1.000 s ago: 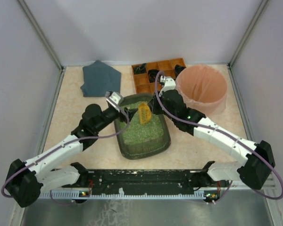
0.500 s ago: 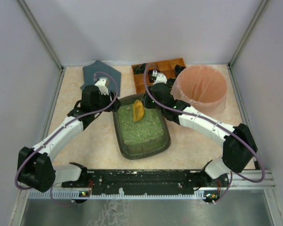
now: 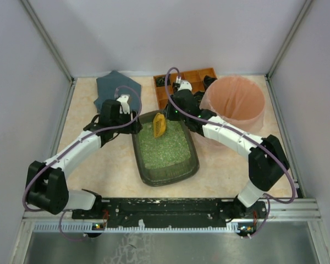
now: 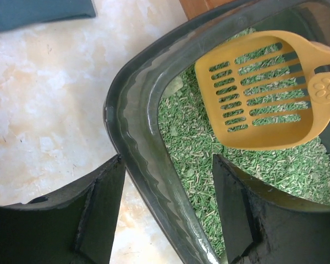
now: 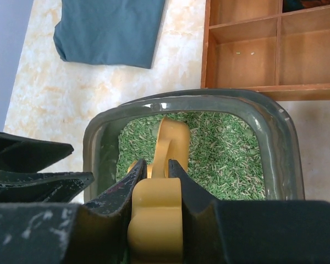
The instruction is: Clean the litter box
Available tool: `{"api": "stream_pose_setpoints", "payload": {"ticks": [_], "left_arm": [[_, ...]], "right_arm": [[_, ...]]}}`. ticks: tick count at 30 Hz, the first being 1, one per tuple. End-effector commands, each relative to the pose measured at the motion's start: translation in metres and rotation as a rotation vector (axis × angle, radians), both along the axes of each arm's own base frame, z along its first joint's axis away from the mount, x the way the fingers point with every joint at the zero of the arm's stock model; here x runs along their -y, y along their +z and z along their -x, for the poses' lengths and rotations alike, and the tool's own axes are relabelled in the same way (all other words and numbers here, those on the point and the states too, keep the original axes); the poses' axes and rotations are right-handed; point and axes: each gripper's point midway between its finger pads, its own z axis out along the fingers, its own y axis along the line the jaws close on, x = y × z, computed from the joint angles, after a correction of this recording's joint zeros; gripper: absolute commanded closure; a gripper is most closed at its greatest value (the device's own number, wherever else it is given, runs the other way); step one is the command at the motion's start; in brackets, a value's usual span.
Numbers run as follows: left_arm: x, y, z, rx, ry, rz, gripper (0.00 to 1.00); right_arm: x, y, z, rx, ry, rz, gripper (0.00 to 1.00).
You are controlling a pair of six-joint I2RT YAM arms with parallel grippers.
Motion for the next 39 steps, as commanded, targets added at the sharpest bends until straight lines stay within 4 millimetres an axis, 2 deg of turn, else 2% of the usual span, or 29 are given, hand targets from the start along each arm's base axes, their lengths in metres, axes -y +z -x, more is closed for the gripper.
{"api": "stream_pose_setpoints", "payload": {"ticks": [1,5,6,10,13,16,21,30,39], "left_arm": [[0.003,-0.003,0.000,-0.028,-0.044,-0.017,0.28],[0.009,-0.007,0.002,-0.060,-0.084,-0.021,0.24],[0.009,-0.008,0.002,-0.067,-0.085,-0.022,0.23],[0.011,-0.012,0.002,-0.080,-0.095,-0.024,0.23],[0.015,-0.014,0.004,-0.089,-0.131,-0.017,0.26],[0.024,-0.017,0.007,-0.111,-0.187,0.004,0.33],[0.026,-0.029,0.010,-0.172,-0.206,-0.007,0.39],[0.028,-0.034,0.012,-0.192,-0.221,-0.006,0.43],[0.030,-0.035,0.012,-0.200,-0.228,-0.001,0.44]], "right_arm": [[-0.010,0.024,-0.017,0.060,0.011,-0.045,1.00],[-0.009,0.023,-0.023,0.069,0.009,-0.039,1.00],[-0.010,0.009,-0.027,0.048,0.007,-0.022,1.00],[-0.011,0.002,-0.032,0.042,0.012,-0.020,1.00],[-0.011,-0.004,-0.035,0.037,0.013,-0.014,1.00],[-0.013,-0.010,-0.037,0.033,0.022,-0.012,1.00],[-0.019,-0.019,-0.038,0.036,0.054,-0.020,1.00],[-0.047,-0.026,-0.021,0.035,0.240,-0.089,1.00],[-0.052,-0.048,-0.002,-0.027,0.323,-0.097,1.00]]}}
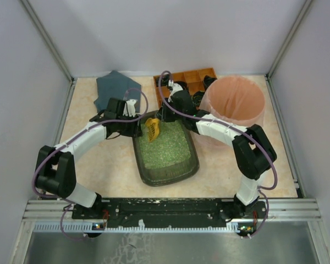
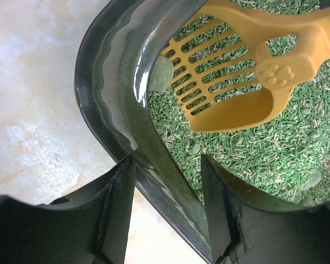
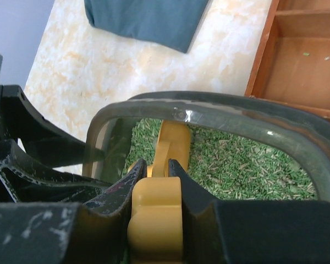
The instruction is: Clean the litter box
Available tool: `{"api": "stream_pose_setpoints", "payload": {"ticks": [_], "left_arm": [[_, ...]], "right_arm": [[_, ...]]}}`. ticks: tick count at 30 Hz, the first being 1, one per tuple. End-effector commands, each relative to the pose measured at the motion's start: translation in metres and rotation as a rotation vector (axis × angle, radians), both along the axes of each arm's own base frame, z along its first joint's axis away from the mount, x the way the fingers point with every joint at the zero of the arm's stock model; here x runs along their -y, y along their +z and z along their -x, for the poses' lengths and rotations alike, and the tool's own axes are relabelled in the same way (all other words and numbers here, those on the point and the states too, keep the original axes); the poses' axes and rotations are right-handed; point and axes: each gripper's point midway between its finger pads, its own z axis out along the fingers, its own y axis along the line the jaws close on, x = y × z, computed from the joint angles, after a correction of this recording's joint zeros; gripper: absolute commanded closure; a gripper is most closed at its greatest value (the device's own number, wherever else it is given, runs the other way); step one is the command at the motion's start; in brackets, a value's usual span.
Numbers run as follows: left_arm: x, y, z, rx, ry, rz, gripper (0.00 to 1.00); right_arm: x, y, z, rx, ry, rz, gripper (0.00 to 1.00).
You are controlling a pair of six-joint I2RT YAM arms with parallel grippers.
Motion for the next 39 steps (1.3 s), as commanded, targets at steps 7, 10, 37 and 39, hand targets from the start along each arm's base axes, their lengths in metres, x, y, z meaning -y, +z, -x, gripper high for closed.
{"api": "stream_pose_setpoints", "payload": {"ticks": [7,10,37,39], "left_arm": [[0.022,0.011,-0.002,0.003,-0.070,0.075,0.45],[0.022,0.010,-0.002,0.003,-0.070,0.074,0.45],[0.029,0.042,-0.001,0.123,-0.102,0.154,0.42],[0.029,0.043,-0.001,0.127,-0.100,0.154,0.39]], "right_arm": [[-0.011,-0.018,0.018,-0.034,0.095,-0.036,1.00],[-0.015,-0.019,0.022,-0.044,0.115,-0.063,1.00],[0.014,-0.006,0.068,-0.179,0.002,-0.197,1.00],[0.015,-0.005,0.070,-0.184,-0.003,-0.216,1.00]]}}
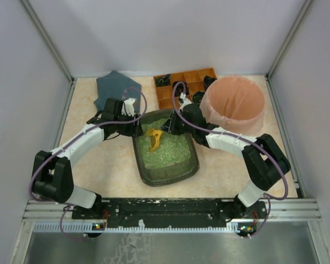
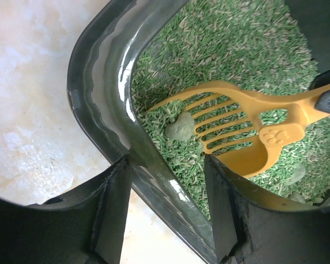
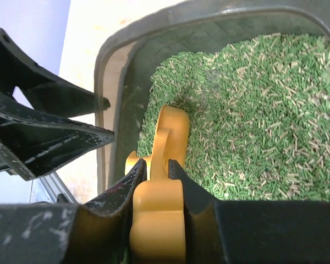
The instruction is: Clean the litter box
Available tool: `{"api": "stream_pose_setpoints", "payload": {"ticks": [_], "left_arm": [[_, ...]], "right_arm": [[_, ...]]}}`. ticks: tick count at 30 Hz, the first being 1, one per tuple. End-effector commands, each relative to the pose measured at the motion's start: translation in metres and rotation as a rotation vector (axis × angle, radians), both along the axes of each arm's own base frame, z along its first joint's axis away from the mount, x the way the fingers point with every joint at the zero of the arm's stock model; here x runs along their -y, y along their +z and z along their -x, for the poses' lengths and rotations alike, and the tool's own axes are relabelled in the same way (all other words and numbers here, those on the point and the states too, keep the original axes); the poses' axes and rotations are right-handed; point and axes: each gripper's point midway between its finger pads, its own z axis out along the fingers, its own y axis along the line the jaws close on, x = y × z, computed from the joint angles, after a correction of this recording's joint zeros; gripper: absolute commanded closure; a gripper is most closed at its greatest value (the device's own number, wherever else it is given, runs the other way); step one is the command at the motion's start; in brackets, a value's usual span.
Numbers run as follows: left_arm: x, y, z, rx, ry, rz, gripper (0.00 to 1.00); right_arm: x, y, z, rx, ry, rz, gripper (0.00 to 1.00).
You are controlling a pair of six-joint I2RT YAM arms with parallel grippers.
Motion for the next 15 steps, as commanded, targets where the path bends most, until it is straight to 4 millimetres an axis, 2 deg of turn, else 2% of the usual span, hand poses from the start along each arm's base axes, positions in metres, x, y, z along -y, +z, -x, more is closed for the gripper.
{"api": "stream_pose_setpoints", "payload": {"ticks": [1,15], "left_arm": [[0.024,0.032,-0.004,0.099,-0.076,0.115,0.39],[0.018,0.045,-0.006,0.163,-0.043,0.116,0.35]], "right_arm": [[-0.004,0.018,0.014,-0.015,-0.004,-0.074,1.00],[0.027,0.033,0.023,-0.005,-0.180,-0.181,1.00]]}}
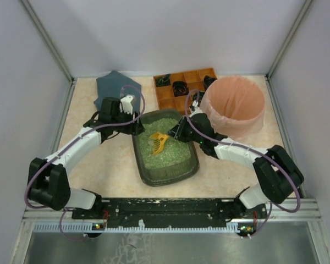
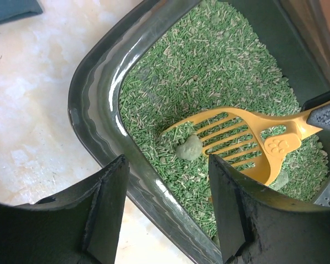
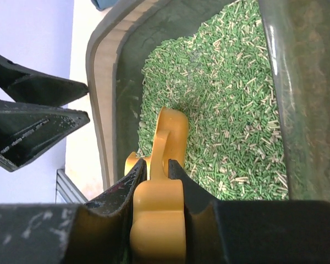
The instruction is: Clean the litter box
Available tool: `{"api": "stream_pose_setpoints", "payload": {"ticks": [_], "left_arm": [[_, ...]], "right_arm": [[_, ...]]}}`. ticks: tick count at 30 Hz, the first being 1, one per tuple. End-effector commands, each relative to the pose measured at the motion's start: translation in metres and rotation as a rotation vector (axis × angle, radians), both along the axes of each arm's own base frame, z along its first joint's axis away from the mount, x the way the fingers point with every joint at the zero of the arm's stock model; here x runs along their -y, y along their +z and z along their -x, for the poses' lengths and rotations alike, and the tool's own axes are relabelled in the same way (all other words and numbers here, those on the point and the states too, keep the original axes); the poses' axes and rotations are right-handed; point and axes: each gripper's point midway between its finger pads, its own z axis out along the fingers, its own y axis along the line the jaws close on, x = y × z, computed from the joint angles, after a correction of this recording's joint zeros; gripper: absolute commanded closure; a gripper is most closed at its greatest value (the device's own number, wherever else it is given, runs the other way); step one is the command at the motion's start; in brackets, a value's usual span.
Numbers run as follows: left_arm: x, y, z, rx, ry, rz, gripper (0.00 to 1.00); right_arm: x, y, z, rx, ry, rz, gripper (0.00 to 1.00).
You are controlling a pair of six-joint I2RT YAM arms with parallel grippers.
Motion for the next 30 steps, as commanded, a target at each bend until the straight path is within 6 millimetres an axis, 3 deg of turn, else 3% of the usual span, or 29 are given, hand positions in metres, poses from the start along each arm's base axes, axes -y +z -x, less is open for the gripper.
{"api": "stream_pose_setpoints", "payload": {"ticks": [1,15,30], "left_arm": [[0.012,0.017,-0.002,0.056,-0.028,0.055,0.35],[0.005,0.026,-0.003,0.093,0.006,0.055,0.33],[0.001,0.034,-0.004,0.124,0.029,0.070,0.32]], "right_arm": [[0.001,0.036,0.003,0.066,-0.043,-0.104,1.00],[0.033,0.037,0.025,0.064,-0.163,-0.250,1.00],[0.058,0.062,0.041,0.145,-0.211,-0.397,1.00]]}}
